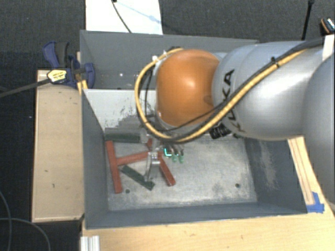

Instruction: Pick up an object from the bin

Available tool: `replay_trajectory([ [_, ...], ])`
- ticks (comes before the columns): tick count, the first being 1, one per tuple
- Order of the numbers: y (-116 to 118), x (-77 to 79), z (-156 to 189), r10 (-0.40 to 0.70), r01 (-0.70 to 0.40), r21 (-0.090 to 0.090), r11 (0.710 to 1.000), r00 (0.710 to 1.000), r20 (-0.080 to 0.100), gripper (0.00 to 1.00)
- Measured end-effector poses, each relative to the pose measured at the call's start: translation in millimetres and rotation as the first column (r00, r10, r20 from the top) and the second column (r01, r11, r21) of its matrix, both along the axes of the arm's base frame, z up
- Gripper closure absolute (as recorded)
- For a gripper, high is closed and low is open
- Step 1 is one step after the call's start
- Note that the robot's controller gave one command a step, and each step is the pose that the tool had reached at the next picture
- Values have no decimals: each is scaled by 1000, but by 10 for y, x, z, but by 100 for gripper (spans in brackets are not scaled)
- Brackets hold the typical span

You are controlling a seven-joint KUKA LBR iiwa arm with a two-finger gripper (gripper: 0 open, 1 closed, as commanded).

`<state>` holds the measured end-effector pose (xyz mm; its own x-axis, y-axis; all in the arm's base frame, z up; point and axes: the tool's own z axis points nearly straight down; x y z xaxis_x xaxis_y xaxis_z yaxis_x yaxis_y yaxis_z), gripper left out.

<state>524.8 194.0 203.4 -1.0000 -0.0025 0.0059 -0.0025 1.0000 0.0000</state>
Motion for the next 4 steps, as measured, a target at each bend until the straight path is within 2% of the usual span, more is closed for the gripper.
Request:
replay_trajectory([
  [1, -670, 307, -1342, 104, -104, 2, 995, 994, 13, 0],
  [2, -1269, 447, -1328, -50, 50, 0, 999, 999, 12, 0],
  [3, -1241, 443, -1327, -51, 51, 2, 999, 999, 12, 100],
  [4, -1431, 546, 74, -47, 47, 1, 999, 999, 17, 100],
])
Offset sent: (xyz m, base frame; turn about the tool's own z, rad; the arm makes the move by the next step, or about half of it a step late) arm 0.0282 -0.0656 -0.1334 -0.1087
